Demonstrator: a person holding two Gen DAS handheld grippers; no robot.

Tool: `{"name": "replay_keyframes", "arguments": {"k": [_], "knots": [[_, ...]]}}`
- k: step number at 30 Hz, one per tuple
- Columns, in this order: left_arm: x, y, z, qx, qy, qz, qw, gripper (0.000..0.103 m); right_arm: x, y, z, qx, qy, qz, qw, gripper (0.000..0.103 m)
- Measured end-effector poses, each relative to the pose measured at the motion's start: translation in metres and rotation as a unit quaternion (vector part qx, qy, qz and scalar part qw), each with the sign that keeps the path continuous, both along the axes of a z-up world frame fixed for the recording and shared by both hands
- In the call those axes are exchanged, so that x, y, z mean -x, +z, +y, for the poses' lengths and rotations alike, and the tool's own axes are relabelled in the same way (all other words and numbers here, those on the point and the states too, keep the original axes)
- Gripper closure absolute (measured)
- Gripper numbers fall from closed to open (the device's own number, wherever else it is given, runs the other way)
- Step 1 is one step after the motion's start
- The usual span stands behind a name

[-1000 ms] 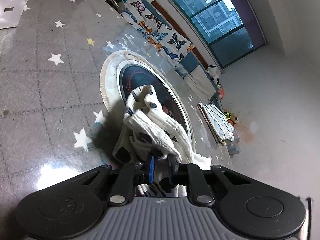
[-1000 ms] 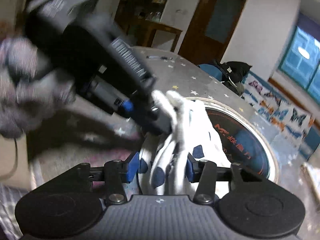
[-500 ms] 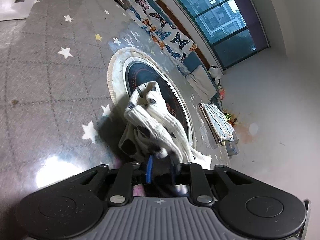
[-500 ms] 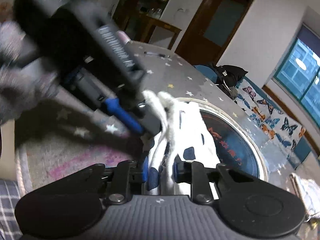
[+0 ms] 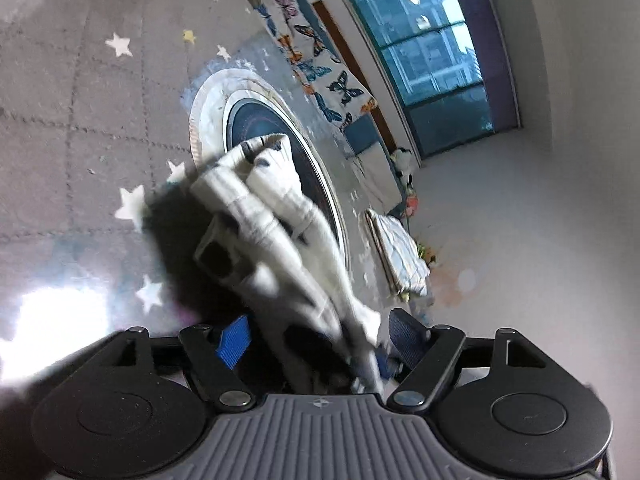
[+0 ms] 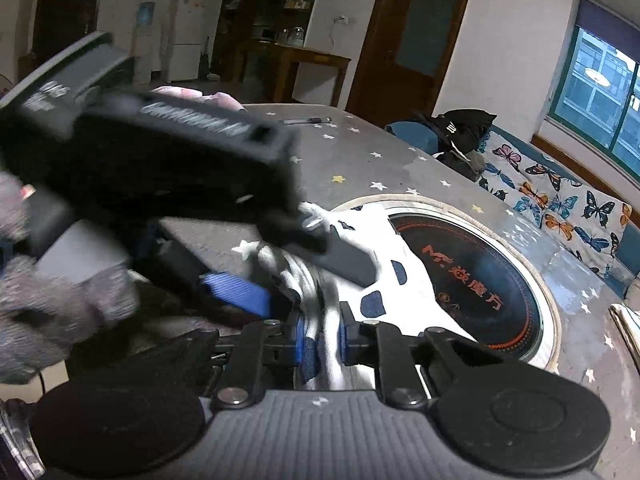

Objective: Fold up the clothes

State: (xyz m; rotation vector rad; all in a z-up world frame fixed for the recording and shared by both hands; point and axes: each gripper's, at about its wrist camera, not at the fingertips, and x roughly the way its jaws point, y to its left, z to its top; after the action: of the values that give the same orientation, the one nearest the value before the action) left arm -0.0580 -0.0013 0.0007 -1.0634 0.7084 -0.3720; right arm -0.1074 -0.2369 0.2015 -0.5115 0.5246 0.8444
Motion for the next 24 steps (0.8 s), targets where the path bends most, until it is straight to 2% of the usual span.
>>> {"name": "replay_keyframes", "arguments": {"k": [2, 4, 6, 8, 9, 10, 13, 15, 16, 20, 24], "knots": [[-0.004, -0.001, 0.001, 0.004, 0.007, 0.004, 1.0000, 0.030, 0.002, 0.000, -0.002, -0.002, 0.001, 0.001, 1.000, 0.089], [-0.006, -0.004, 0.002, 0.003, 0.016, 0.011, 0.9998, 0.039, 0.002, -0.001, -0.003, -0.004, 0.003, 0.004, 1.000, 0.089], [-0.007, -0.008, 0.006, 0.001, 0.024, 0.021, 0.9995, 0.057, 0.004, -0.001, -0.005, -0.008, 0.003, 0.004, 1.000, 0.089], [-0.007, -0.014, 0.010, 0.004, 0.030, 0.029, 0.9991, 0.071, 0.004, -0.001, -0.008, -0.013, 0.004, 0.007, 1.000, 0.087], [-0.007, -0.016, 0.012, 0.006, 0.032, 0.031, 0.9990, 0.077, 0.003, 0.000, -0.011, -0.017, 0.004, 0.014, 1.000, 0.081], [-0.006, -0.018, 0.013, 0.007, 0.035, 0.033, 0.9988, 0.079, 0.002, 0.001, -0.016, -0.024, 0.004, 0.022, 0.999, 0.076], [-0.005, -0.021, 0.015, 0.007, 0.037, 0.034, 0.9987, 0.080, 0.003, 0.009, -0.035, -0.054, -0.006, 0.040, 0.998, 0.069], [-0.004, -0.020, 0.015, 0.004, 0.035, 0.034, 0.9988, 0.080, 0.004, 0.015, -0.050, -0.075, -0.026, 0.053, 0.995, 0.068], [-0.002, -0.020, 0.015, 0.002, 0.034, 0.034, 0.9988, 0.080, 0.002, 0.017, -0.059, -0.084, -0.040, 0.057, 0.994, 0.065], [-0.001, -0.021, 0.014, 0.002, 0.032, 0.034, 0.9989, 0.078, -0.011, 0.021, -0.094, -0.104, -0.108, 0.062, 0.987, 0.064], [0.002, -0.022, 0.013, -0.001, 0.030, 0.033, 0.9990, 0.078, -0.043, 0.013, -0.130, -0.108, -0.195, 0.072, 0.972, 0.064]]}}
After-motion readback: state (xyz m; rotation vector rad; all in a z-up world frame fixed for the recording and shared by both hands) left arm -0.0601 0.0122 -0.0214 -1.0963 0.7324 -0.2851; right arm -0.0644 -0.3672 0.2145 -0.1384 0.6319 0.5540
